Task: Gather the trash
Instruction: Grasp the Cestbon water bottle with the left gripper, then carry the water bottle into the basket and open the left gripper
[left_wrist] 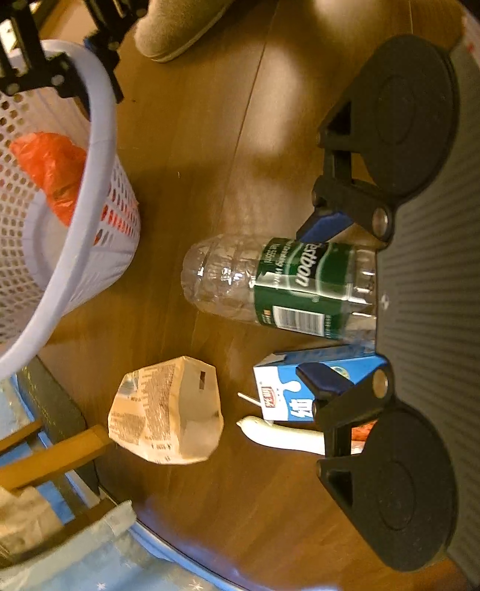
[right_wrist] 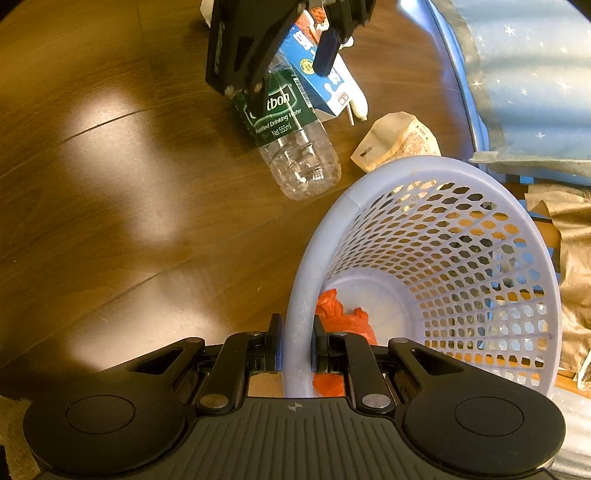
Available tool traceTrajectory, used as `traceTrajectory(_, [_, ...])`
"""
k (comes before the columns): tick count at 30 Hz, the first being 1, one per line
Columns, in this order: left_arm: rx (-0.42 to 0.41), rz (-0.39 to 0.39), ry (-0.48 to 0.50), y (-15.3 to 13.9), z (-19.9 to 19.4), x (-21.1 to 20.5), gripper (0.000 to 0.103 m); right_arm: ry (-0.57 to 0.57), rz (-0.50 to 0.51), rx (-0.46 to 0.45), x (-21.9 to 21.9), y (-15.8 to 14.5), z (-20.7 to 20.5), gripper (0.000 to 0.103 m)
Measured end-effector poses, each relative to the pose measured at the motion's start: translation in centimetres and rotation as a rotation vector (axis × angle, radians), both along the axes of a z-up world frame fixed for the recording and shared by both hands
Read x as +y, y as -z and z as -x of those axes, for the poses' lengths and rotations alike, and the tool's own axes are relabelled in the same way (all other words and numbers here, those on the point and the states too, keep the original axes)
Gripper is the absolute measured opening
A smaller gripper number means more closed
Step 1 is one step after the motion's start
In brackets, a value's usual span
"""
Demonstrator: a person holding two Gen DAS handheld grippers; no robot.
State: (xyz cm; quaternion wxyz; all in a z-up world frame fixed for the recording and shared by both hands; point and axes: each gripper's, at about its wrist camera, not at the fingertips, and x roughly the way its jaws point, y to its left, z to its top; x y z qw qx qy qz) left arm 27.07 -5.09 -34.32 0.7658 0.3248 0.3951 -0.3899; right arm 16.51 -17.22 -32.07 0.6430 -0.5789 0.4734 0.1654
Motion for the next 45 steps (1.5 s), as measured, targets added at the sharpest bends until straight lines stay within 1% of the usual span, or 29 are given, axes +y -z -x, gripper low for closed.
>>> traceTrajectory(4, [0.015, -0.017, 0.029, 0.5, -0.4, -1.0, 0.063, 0.006, -0.004, 0.0, -0.2, -0.1, -0.3, 0.01])
traceTrajectory(7, [0.011, -0.035, 0.052, 1.0, -0.5, -1.6, 0.062, 0.008, -0.006, 0.0, -0.3, -0.2, -0.3, 0.01])
traceTrajectory(12, [0.017, -0.066, 0.055, 2.0, -0.9, -2.1, 0.06, 0.008, -0.007, 0.001, -0.5, -0.2, -0.3, 0.01])
traceTrajectory(18, [0.025, -0.065, 0.05, 2.4, -0.8, -2.0, 0.06, 0.01, -0.007, 0.002, -0.6, -0.2, -0.4, 0.01])
traceTrajectory(22, [0.026, -0.082, 0.062, 2.8, -0.2, -2.1, 0.06, 0.01, -0.007, 0.003, -0.7, -0.3, -0.3, 0.01])
traceTrajectory(29, [0.039, -0.095, 0.042, 3.4, -0.3, -2.1, 0.059, 0.016, -0.015, 0.002, -0.8, -0.4, -0.6, 0.01])
traceTrajectory(33, [0.04, -0.095, 0.041, 3.1, -0.2, -2.0, 0.058, 0.016, -0.015, 0.003, -0.8, -0.3, -0.7, 0.01])
traceTrajectory(37, [0.039, -0.088, 0.033, 2.1, 0.2, -1.5, 0.058, 0.02, -0.016, 0.002, -0.8, -0.2, -0.7, 0.01])
traceTrajectory(45, [0.04, -0.041, -0.021, -1.7, 0.9, 0.2, 0.058, 0.018, -0.014, 0.004, -0.7, -0.2, -0.8, 0.01])
